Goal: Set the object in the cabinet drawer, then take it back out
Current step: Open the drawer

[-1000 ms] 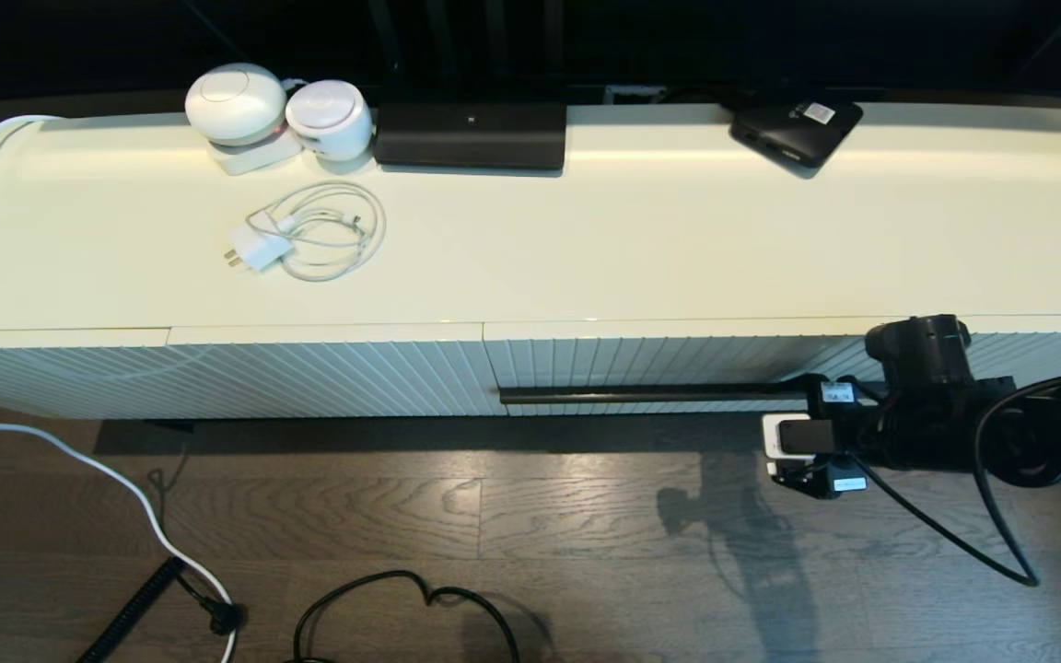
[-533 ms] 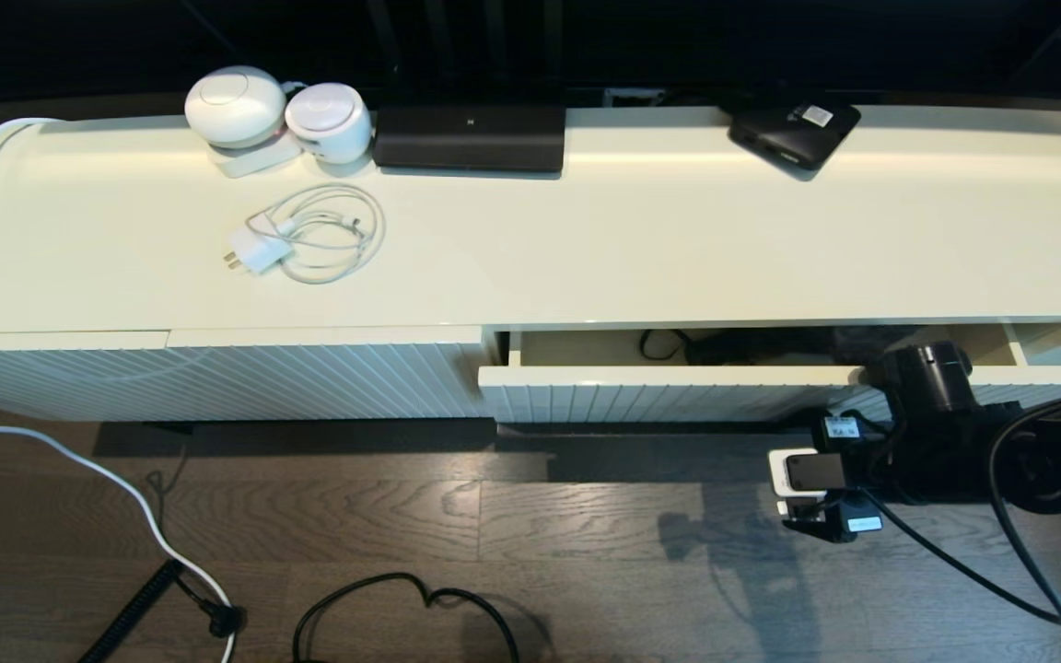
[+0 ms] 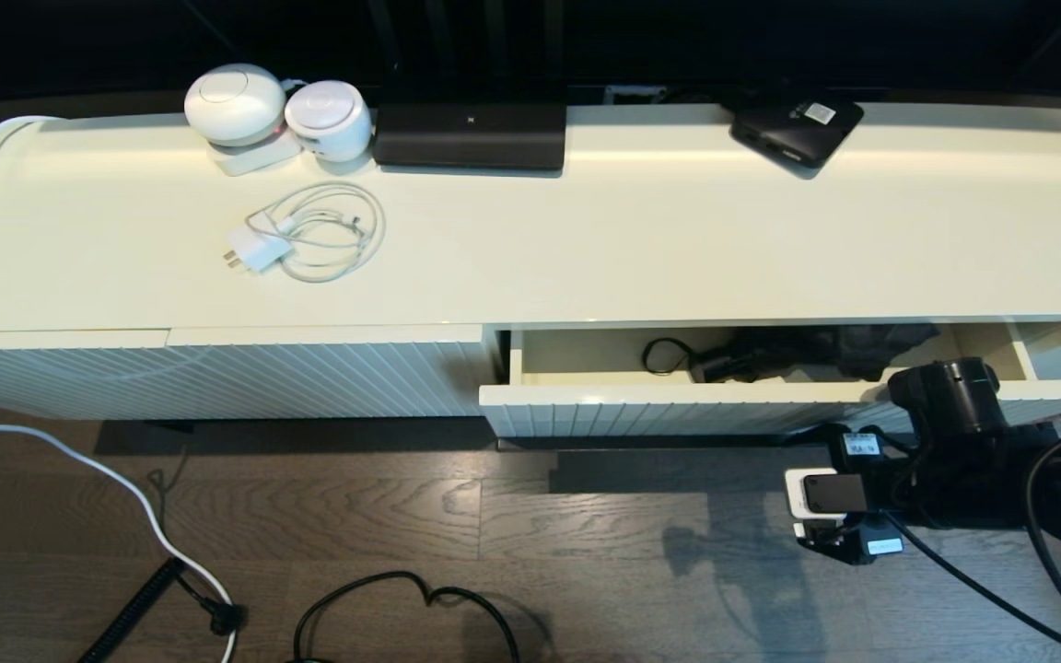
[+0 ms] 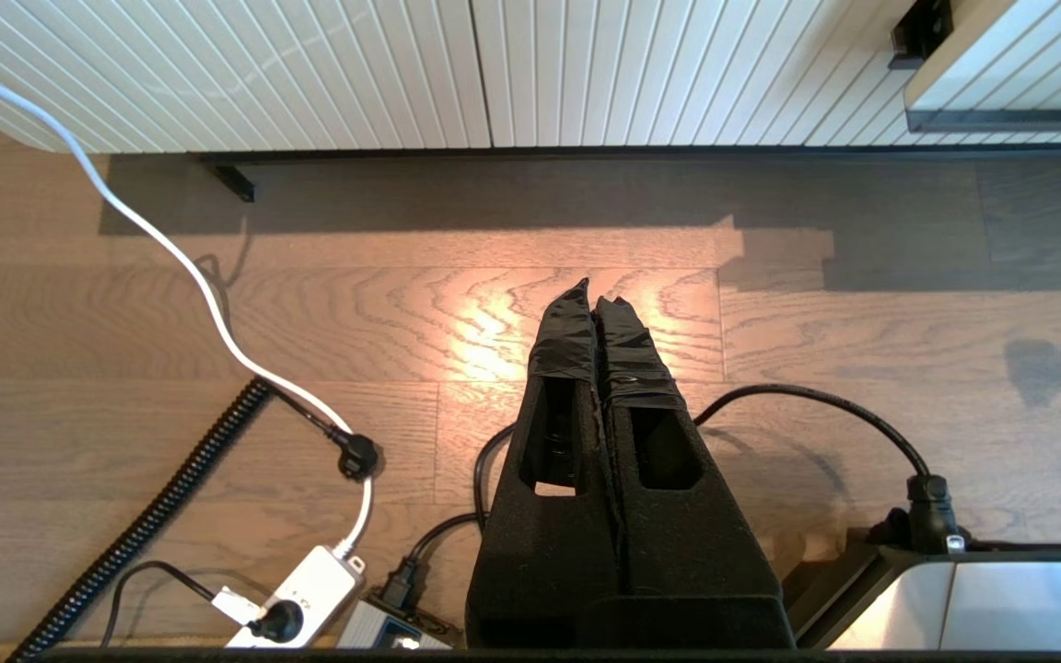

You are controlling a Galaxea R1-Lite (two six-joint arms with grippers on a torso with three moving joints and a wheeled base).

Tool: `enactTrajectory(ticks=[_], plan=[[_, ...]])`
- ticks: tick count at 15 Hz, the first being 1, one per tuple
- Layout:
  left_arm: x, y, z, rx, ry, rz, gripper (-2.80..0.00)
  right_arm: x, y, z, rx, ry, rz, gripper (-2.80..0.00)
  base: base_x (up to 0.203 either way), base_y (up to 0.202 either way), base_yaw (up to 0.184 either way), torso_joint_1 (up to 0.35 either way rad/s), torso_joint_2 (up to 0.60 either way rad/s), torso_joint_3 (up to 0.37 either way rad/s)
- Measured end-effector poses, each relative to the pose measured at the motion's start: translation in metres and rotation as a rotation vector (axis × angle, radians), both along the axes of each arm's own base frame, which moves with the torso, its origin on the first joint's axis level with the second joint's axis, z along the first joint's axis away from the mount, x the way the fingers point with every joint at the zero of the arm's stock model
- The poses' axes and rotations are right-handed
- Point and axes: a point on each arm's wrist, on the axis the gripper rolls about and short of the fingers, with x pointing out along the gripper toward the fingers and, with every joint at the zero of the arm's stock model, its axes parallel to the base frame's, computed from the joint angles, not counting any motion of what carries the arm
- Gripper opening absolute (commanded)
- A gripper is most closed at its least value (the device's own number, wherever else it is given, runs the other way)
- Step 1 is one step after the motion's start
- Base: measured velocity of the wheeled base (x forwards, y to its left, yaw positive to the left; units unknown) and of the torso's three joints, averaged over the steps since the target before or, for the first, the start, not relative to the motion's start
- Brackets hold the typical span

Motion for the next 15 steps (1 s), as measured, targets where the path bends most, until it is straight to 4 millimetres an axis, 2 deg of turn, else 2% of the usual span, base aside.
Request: enactTrajectory(ticks=[7, 12, 13, 15], plan=[[0.000, 0.000, 0.000, 0.000, 0.000, 0.000, -2.80, -0.030, 0.001, 0.003, 0.007, 0.020, 0.003, 0.00, 0.000, 0.000, 0.000, 0.000, 0.00, 0.000], [0.000, 0.000, 0.000, 0.000, 0.000, 0.000, -2.80, -0.062, -0.007, 0.033, 0.012, -0.012, -0.014, 0.00, 0.000, 0.000, 0.000, 0.000, 0.00, 0.000], [0.000, 0.000, 0.000, 0.000, 0.000, 0.000, -2.80, -0.072, -0.011, 0.042, 0.013, -0.017, -0.024, -2.80, 0.000, 0.000, 0.000, 0.000, 0.00, 0.000], [0.000, 0.000, 0.000, 0.000, 0.000, 0.000, -2.80, -0.093, -0.019, 0.058, 0.013, -0.022, -0.048, -2.80, 0.000, 0.000, 0.000, 0.000, 0.00, 0.000]])
